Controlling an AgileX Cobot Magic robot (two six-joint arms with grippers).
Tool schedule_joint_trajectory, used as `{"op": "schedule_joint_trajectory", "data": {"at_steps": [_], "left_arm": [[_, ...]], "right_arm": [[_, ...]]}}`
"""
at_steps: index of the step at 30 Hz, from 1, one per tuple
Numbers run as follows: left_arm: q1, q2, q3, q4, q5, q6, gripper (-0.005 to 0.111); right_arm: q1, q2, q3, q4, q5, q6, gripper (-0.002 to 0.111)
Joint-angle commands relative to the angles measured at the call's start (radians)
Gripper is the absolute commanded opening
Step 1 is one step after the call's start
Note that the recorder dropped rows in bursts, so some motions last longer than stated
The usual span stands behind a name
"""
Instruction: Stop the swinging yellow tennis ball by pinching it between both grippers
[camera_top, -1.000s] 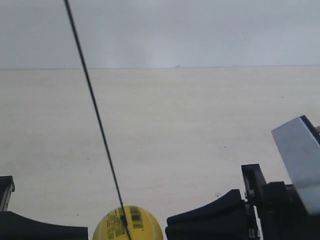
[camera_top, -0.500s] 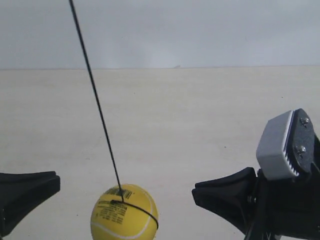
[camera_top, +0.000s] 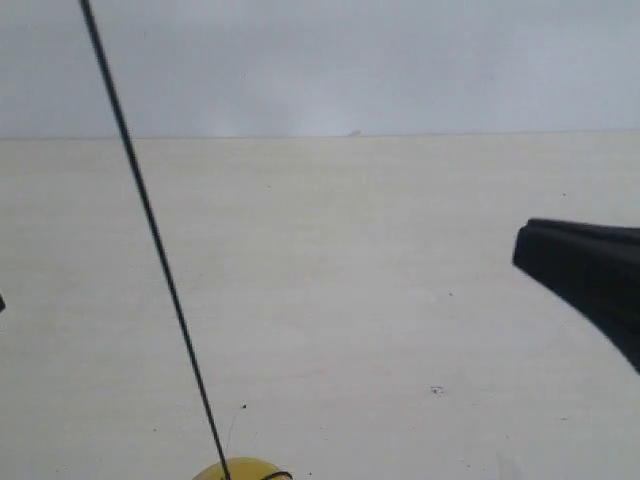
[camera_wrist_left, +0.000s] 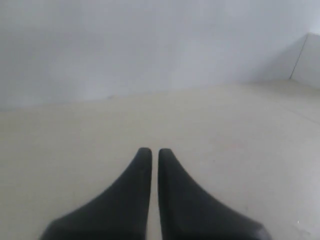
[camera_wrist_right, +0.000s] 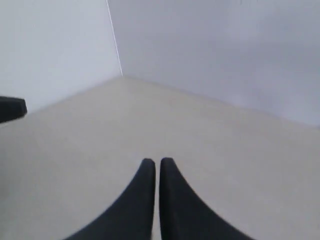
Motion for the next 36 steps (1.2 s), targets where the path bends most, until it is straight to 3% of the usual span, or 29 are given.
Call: {"op": "schedule_joint_trajectory", "data": {"at_steps": [1,9,14,36], "left_arm": [[-0.003,-0.129,0.001,-0.013,0.008,-0.012,0.005],[-0.003,-0.316,0.001,-0.013,0.008,-0.019,0.005],[-0.003,-0.325,-0.001,-0.013,-0.004,-0.019,0.005],[-0.003,-0.325,-0.001,-0.004,-0.023,-0.023,0.005]], "right_arm": [[0.0,-0.185,-0.005,0.004,0.048,0.03,0.0],[0.0,-0.418,-0.005,0.004,0.154,0.03,0.0],[0.0,-0.504,-0.005,0.004,0.155,0.028,0.0],[0.0,-0.518,-0.005,0.01,0.201,0.028,0.0]]}}
